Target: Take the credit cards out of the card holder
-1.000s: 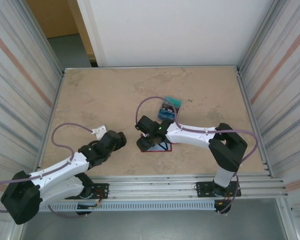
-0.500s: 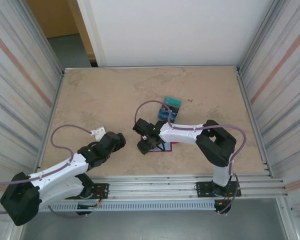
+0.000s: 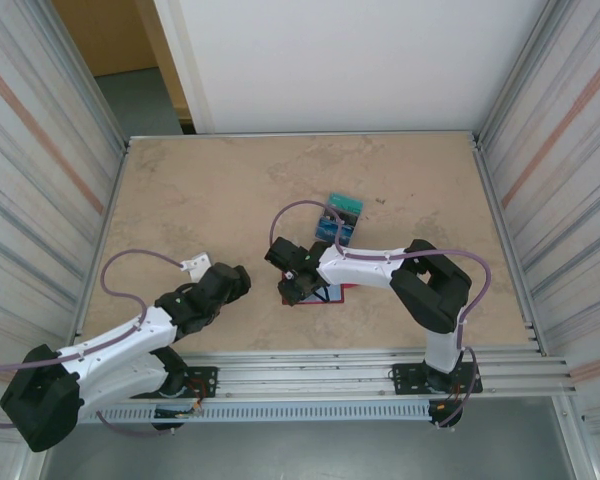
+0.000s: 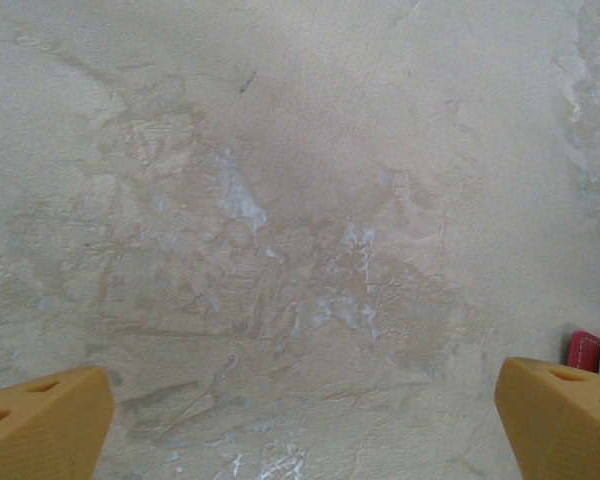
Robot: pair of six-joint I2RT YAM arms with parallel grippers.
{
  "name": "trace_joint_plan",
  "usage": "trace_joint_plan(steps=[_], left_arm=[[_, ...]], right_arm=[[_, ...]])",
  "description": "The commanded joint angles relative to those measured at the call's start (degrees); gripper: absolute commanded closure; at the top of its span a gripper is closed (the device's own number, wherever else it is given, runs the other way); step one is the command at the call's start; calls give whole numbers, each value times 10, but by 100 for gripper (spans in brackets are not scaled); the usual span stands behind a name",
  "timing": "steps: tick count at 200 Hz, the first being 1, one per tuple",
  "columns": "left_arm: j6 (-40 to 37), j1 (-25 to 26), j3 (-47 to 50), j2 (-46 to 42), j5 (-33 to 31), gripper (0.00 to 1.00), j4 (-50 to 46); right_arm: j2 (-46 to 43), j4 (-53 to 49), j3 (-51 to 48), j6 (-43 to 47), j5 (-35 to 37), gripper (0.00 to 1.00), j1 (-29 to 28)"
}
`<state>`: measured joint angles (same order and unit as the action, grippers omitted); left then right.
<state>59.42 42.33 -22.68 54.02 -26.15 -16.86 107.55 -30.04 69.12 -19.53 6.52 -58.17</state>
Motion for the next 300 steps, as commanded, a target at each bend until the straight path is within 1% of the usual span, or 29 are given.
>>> trace_joint_plan(steps=[1,32,60,105,195,232,248,272,300], left_arm=[[-5,-6,-2,-6,-13,1,-12],[-26,-5,-14,-7,-9,1,-14],[-50,-5,-29,-3,-6,1,-15],[-68,-4,-46,7,-4,1,-15],[-80,-4,-57,12,-2,1,-14],[-88,-4,-64,17,2,1,-13],[-93,-3,-70,23,4,1,-12],[-100,3,-81,35,3,1,-12],[-103,11,-93,54,0,1,-8]], right_arm=[[8,-22,3,-7,19,56,0],[-4,-22,5,-7,32,59,2],[-19,-25,3,-18,62,59,3],[-42,-35,-5,-34,98,57,8],[-103,-35,-62,-70,131,56,31],[-137,-30,-102,-92,149,56,41],[-157,-24,-122,-106,159,54,43],[-203,-10,-158,-120,177,42,43],[-262,-2,-194,-126,203,38,43]])
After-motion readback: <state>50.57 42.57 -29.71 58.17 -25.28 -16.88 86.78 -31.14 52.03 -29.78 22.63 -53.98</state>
